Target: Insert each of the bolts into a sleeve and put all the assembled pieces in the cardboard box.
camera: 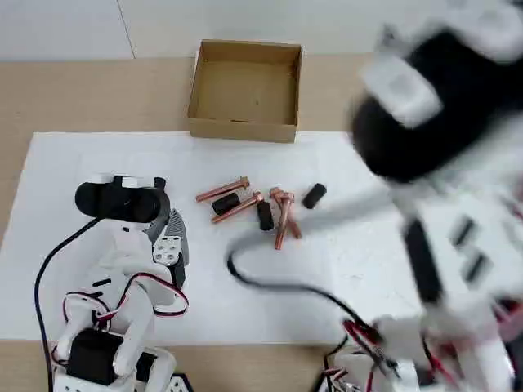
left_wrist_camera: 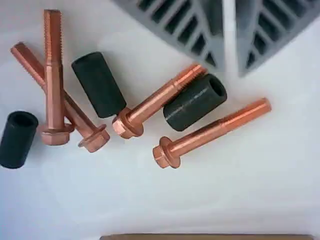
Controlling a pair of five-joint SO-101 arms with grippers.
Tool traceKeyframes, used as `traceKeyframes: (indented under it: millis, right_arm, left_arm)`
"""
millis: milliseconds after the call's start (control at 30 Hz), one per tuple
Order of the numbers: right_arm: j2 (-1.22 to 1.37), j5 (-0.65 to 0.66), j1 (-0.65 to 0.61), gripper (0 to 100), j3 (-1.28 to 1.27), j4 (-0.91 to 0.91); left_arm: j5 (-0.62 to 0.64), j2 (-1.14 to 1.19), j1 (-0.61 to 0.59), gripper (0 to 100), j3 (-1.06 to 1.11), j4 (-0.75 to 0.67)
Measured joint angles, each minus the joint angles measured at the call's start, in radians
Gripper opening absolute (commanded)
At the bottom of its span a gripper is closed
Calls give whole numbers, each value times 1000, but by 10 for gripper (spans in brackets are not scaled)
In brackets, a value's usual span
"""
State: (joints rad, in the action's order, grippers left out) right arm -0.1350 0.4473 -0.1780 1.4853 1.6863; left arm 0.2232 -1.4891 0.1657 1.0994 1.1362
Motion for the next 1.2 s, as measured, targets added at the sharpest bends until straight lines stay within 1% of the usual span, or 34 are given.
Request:
traceKeyframes:
  millis: [133,233,433,700,833,967,1033,1200]
  right_arm:
    - [-18,2,184,182,-215,0]
    - [-12,2,256,182,-399,0]
    - [-12,2,264,180,-783,0]
    - [-12,2,198,180,-1019,-12]
    - [-12,2,115,180,-1114,-17]
    - [-12,0,2,180,-1226,-15]
    - [-34,-35,-52,180,-1266,-15]
    - [-180,-203,-180,180,-1352,-15]
  left_arm:
    - [0,0,0,7,0,0]
    - [0,0,0,7,0,0]
    - [0,0,0,7,0,0]
    - [0,0,0,7,0,0]
    - [0,0,0,7,0,0]
    - [0,0,0,7,0,0]
    - [0,0,0,7,0,0]
    - [0,0,0,7,0,0]
